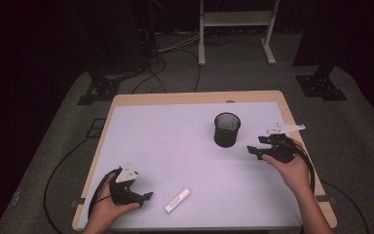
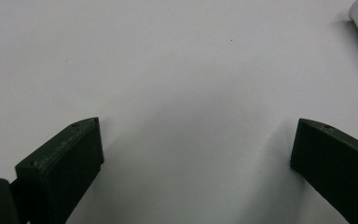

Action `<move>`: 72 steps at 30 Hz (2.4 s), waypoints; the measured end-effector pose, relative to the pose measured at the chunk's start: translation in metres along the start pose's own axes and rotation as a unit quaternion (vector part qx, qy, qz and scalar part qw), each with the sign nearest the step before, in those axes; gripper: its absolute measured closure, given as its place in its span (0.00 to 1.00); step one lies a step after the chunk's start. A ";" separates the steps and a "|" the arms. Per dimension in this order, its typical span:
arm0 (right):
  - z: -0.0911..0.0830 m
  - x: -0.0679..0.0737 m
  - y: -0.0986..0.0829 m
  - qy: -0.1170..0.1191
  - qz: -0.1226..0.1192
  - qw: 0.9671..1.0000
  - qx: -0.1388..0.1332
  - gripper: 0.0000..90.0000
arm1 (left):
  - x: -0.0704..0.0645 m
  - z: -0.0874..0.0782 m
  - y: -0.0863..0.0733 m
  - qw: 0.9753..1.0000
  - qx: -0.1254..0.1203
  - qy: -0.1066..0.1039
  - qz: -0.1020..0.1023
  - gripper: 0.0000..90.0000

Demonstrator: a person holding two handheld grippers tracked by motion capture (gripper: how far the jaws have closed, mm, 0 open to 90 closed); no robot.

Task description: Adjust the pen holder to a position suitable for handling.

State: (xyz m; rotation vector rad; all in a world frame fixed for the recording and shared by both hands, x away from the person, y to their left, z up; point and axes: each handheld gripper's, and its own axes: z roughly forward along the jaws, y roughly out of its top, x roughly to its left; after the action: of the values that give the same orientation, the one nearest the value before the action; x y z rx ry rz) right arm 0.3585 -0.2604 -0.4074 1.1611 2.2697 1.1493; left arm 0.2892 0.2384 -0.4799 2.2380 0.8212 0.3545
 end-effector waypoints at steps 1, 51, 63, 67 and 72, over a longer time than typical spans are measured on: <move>0.001 0.000 0.002 0.000 0.000 1.000 -0.001 0.40 | 0.000 0.000 0.000 1.000 0.000 0.000 0.000 0.02; 0.047 -0.018 0.075 -0.007 0.006 1.000 0.008 0.44 | 0.000 0.000 0.000 1.000 -0.001 0.001 0.001 0.02; 0.065 -0.024 0.084 -0.008 0.010 1.000 0.020 0.45 | 0.000 0.000 0.000 1.000 -0.001 0.001 0.001 0.02; 0.071 -0.026 0.084 -0.008 0.017 0.999 0.027 0.46 | 0.000 0.000 0.000 1.000 -0.001 0.001 0.001 0.02; 0.078 -0.026 0.084 -0.009 0.021 0.999 0.037 0.50 | 0.000 0.000 0.000 1.000 -0.001 0.000 0.001 0.02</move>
State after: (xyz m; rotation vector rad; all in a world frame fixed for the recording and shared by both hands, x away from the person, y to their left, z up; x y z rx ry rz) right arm 0.4650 -0.2131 -0.3901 1.2462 2.3027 1.0743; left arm 0.2889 0.2385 -0.4802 2.2359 0.8193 0.3568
